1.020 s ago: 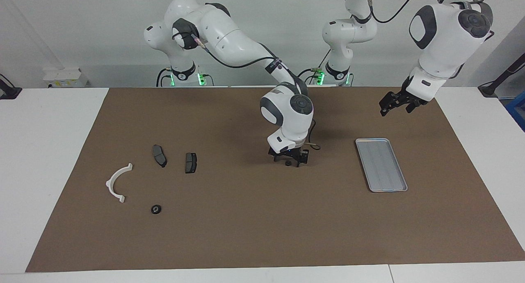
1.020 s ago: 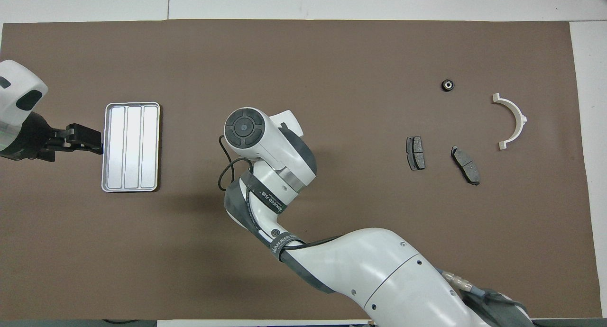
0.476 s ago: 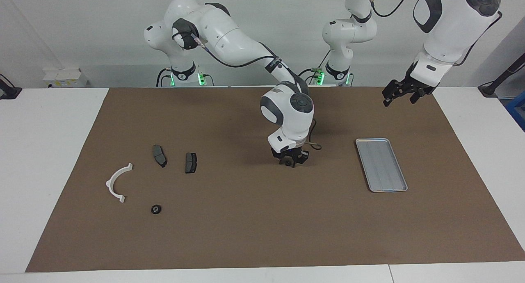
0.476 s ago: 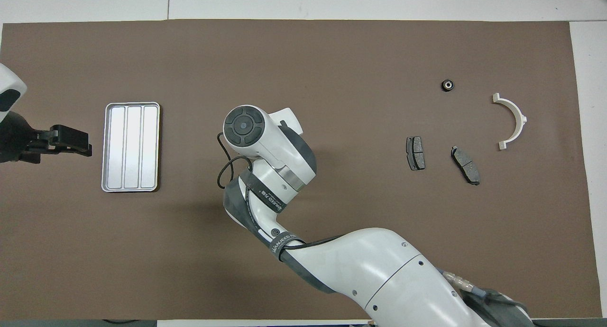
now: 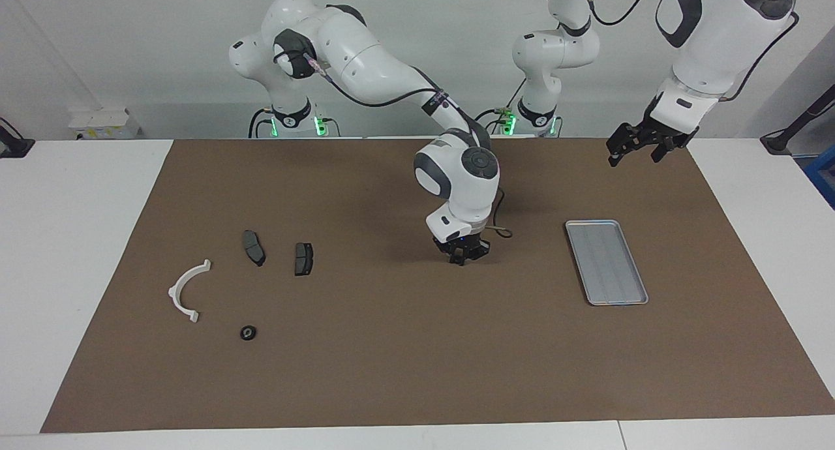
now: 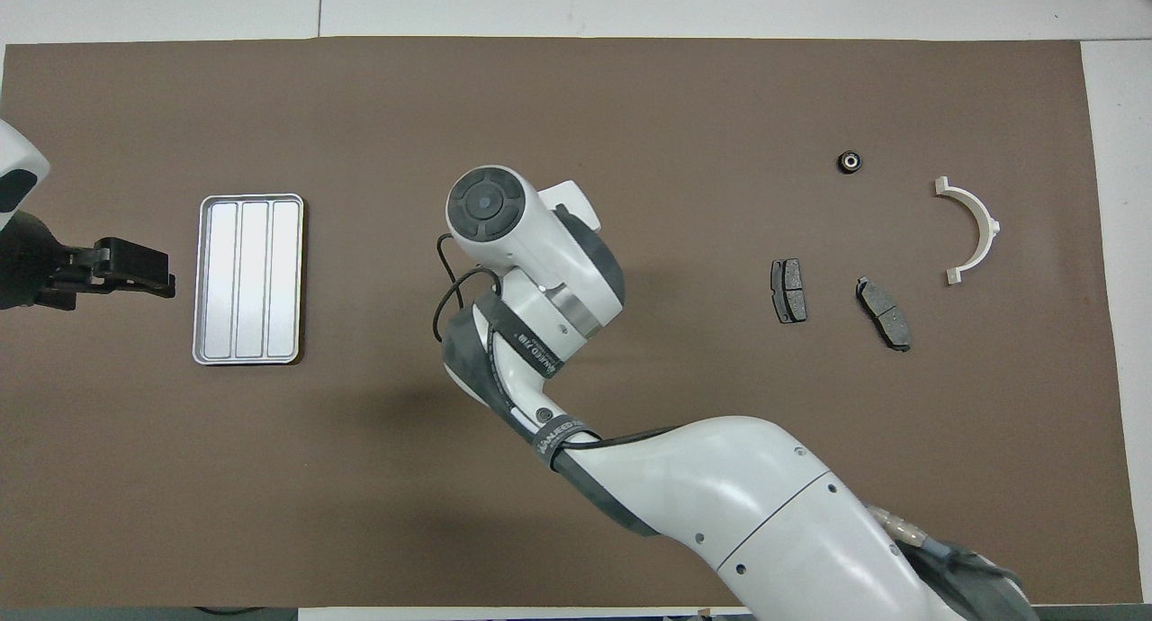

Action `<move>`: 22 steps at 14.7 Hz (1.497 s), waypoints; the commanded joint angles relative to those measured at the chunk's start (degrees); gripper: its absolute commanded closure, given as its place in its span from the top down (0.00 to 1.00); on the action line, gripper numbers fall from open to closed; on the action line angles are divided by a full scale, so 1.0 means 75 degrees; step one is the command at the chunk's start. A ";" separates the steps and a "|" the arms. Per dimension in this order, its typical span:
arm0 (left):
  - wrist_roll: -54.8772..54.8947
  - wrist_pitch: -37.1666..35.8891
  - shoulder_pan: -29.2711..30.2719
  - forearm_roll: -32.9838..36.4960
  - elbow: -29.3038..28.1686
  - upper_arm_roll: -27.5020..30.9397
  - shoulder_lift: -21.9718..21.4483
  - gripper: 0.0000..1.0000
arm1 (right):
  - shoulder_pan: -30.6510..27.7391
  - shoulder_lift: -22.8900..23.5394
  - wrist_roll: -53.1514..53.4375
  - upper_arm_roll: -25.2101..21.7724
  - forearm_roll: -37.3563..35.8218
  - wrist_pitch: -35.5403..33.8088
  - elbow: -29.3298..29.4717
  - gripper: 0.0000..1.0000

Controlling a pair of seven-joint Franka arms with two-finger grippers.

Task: Place bearing gear from tray to pile

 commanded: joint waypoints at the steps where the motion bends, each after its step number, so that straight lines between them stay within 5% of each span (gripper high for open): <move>1: 0.0009 -0.0125 0.0034 0.0071 -0.0014 -0.0012 -0.0094 1.00 | -0.1423 -0.0714 -0.2571 0.0146 0.0057 -0.1231 0.0344 0.00; 4: 0.0009 -0.0125 0.0022 0.0071 -0.0014 -0.0012 -0.0094 1.00 | -0.2445 -0.0845 -0.4604 0.0146 -0.0014 -0.1072 0.0216 0.00; 7: 0.0009 -0.0125 0.0022 0.0071 -0.0014 -0.0012 -0.0094 1.00 | -0.3195 -0.0997 -0.5637 0.0146 0.0057 0.0074 -0.0812 0.00; 12: 0.0009 -0.0125 0.0022 0.0071 -0.0014 -0.0012 -0.0094 1.00 | -0.3771 -0.1009 -0.6224 0.0146 0.0010 0.1588 -0.2290 0.00; 18: 0.0009 -0.0125 0.0011 0.0071 -0.0014 -0.0012 -0.0094 1.00 | -0.3783 -0.1009 -0.6249 0.0146 0.0068 0.1614 -0.2316 0.00; 19: 0.0009 -0.0125 0.0011 0.0071 -0.0014 -0.0012 -0.0094 1.00 | -0.3783 -0.1021 -0.6226 0.0146 0.0080 0.1637 -0.2316 0.99; 22: 0.0009 -0.0125 0.0011 0.0071 -0.0014 -0.0012 -0.0094 1.00 | -0.3737 -0.1114 -0.6145 0.0146 0.0080 0.1532 -0.2281 1.00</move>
